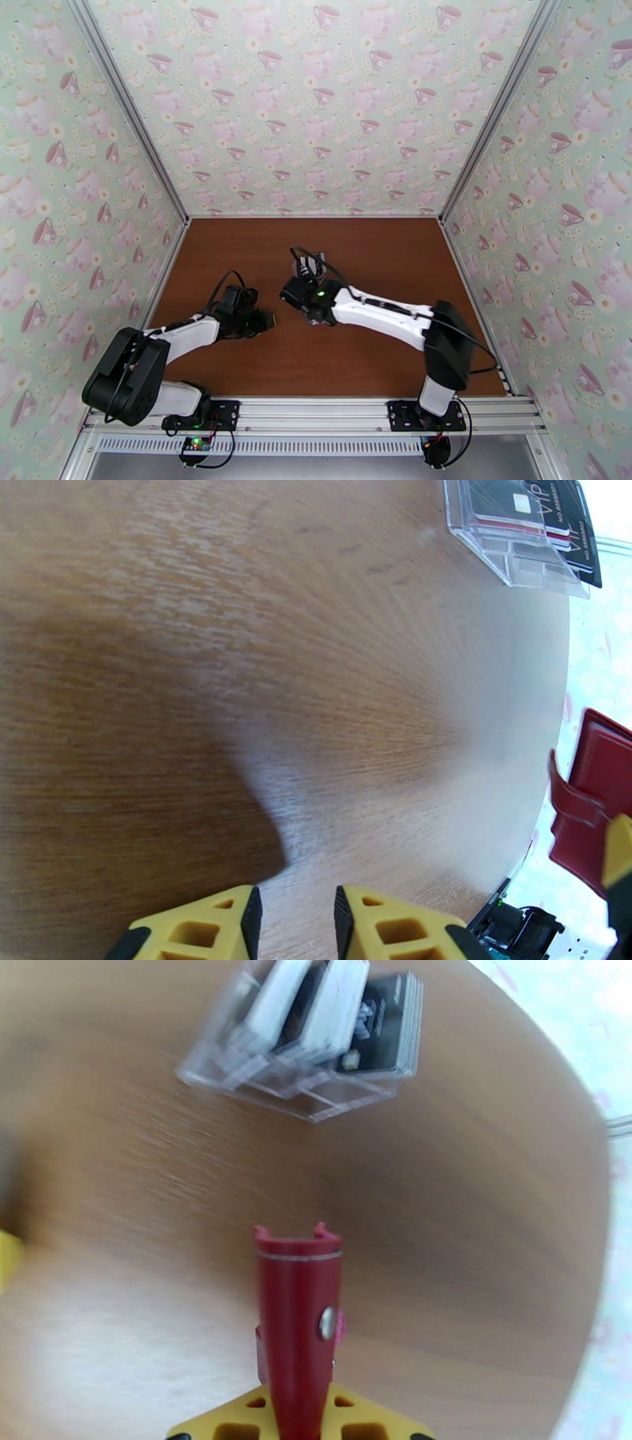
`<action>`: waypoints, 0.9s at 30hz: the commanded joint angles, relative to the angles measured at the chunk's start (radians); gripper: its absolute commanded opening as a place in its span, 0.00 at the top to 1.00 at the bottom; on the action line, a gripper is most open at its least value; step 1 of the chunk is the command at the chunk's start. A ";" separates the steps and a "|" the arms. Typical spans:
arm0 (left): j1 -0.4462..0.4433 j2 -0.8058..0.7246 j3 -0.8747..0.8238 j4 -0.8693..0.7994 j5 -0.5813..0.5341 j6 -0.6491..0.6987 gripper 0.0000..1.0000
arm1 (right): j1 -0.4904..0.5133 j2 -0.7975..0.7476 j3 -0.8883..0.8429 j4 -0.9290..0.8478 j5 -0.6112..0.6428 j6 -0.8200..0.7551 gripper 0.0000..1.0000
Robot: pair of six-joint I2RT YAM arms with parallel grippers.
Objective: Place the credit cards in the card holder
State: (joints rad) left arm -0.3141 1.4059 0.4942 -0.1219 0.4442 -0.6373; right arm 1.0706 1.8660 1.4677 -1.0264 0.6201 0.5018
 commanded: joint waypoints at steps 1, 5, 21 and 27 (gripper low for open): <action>0.012 -0.014 -0.037 -0.038 -0.050 -0.014 0.67 | 0.016 0.075 0.081 -0.146 0.209 0.043 1.00; 0.014 -0.030 -0.050 -0.033 -0.055 -0.020 0.67 | 0.019 0.167 0.132 -0.190 0.269 0.060 1.00; 0.031 -0.045 -0.113 0.019 -0.063 -0.056 0.66 | 0.063 0.419 0.271 -0.178 0.218 0.093 1.00; 0.050 -0.089 -0.113 -0.012 -0.070 -0.058 0.66 | 0.066 0.419 0.234 -0.077 0.073 0.080 0.91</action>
State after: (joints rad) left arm -0.2829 1.3300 0.4091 -0.0505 0.4355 -0.6930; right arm 1.1316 2.2749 1.7103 -1.1805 0.8242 0.5720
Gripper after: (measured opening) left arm 0.343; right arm 0.133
